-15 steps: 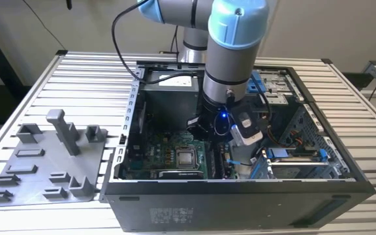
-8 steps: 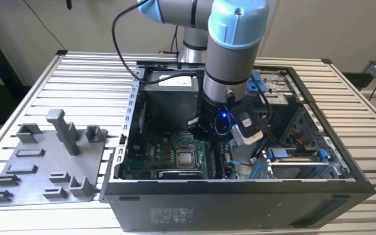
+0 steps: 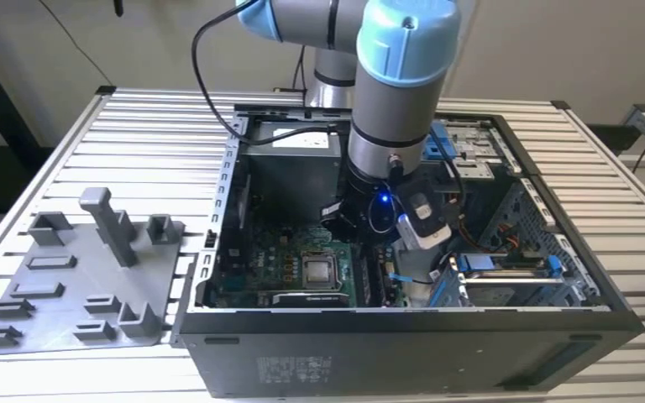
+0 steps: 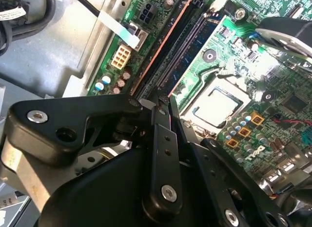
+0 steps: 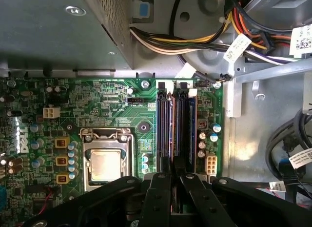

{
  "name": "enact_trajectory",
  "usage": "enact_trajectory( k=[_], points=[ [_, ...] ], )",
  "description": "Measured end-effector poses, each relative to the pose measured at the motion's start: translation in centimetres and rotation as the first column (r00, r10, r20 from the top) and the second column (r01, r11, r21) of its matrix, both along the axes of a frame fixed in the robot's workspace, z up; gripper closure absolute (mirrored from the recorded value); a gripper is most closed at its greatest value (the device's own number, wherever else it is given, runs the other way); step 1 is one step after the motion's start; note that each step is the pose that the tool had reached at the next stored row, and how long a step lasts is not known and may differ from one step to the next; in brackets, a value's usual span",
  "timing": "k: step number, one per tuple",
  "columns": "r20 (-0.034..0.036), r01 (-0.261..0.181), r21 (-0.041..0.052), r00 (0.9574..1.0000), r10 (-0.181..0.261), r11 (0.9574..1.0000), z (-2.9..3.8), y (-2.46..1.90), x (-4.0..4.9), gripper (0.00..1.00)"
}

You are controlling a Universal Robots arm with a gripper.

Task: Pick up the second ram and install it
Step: 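Insert the second ram into the second slot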

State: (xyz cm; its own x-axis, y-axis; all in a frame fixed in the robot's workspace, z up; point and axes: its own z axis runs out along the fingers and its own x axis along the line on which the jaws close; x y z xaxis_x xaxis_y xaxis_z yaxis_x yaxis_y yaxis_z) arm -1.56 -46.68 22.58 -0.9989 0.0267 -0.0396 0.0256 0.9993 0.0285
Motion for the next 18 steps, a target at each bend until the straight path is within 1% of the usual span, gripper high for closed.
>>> enact_trajectory(
  k=[6,14,18],
  points=[
    [0.0,0.0,0.0002,1.0,0.0,1.0,-0.05,-0.07,0.0,0.86],
    [0.0,0.0,-0.0021,1.0,0.0,1.0,-0.46,-0.09,0.01,0.86],
    [0.0,-0.007,-0.0028,1.0,0.007,1.0,-0.5,-0.09,-0.01,0.86]
  ],
)
